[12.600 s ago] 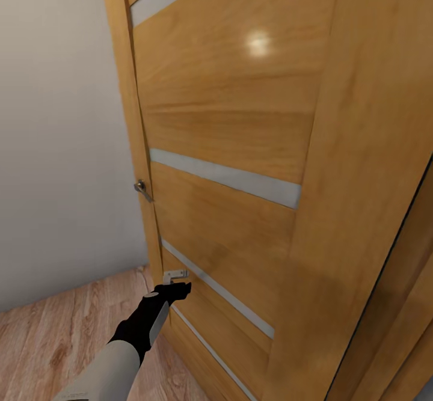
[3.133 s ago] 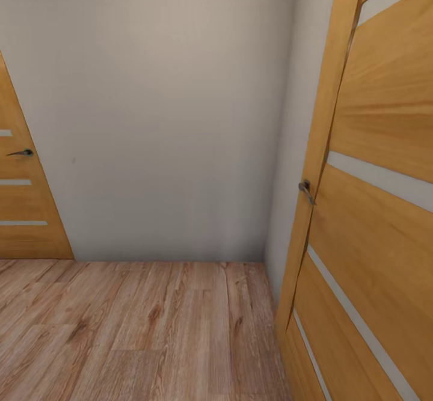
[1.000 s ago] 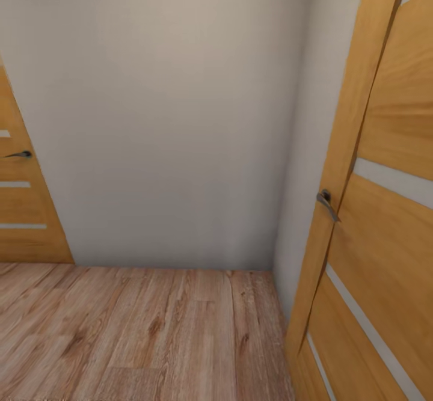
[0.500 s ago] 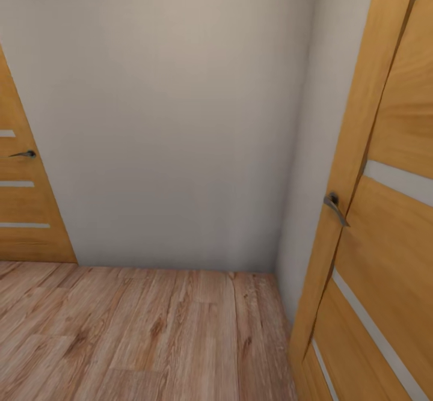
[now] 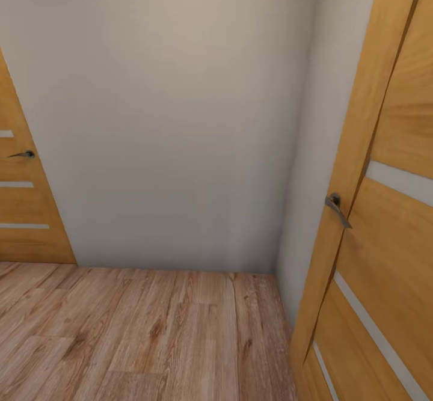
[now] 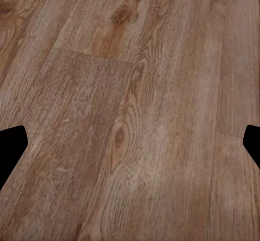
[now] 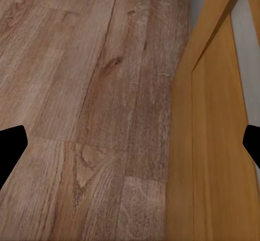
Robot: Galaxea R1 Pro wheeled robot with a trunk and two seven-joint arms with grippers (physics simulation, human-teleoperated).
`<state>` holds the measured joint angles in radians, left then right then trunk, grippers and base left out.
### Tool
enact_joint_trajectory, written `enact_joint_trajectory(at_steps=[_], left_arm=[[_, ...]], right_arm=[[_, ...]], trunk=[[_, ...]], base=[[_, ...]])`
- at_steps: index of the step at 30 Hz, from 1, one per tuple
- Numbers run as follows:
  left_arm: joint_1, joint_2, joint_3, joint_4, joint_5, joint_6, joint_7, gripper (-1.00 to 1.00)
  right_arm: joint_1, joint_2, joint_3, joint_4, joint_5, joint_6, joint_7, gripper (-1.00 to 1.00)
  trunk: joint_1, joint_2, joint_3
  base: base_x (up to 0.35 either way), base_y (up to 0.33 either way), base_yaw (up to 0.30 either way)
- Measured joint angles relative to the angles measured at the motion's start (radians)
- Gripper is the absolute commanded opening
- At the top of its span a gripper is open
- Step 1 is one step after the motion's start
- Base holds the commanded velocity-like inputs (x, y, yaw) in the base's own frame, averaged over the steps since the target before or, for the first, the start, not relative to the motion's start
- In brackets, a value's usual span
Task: Move the two storage containers from the living room to the garage. In the garage, place one container on the floor and stack the other container on top of it (either order is fine).
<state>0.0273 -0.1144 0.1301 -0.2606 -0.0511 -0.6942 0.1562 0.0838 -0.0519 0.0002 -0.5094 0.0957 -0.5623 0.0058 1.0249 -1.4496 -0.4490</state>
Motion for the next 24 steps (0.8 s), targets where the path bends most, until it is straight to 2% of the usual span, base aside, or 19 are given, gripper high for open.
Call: enact_joint_trajectory(at_steps=[6,13,24], left_arm=[[0.000,0.000,0.001,0.000,0.000,-0.001,0.000,1.00],[0.000,0.000,0.000,0.000,0.000,0.000,0.002,1.00],[0.000,0.000,0.001,0.000,0.000,0.000,0.008,1.00]], right_arm=[[0.000,0.000,0.000,0.000,0.001,0.000,0.001,1.00],[0.000,0.000,0.001,0.000,0.001,0.000,0.001,1.00],[0.000,0.000,0.000,0.000,0.000,0.000,0.001,1.00]], trunk=[[0.000,0.000,0.000],[0.000,0.000,0.000],[0.000,0.000,0.000]], base=[[0.000,0.000,0.000],[0.161,0.000,0.000],[0.011,0.000,0.000]])
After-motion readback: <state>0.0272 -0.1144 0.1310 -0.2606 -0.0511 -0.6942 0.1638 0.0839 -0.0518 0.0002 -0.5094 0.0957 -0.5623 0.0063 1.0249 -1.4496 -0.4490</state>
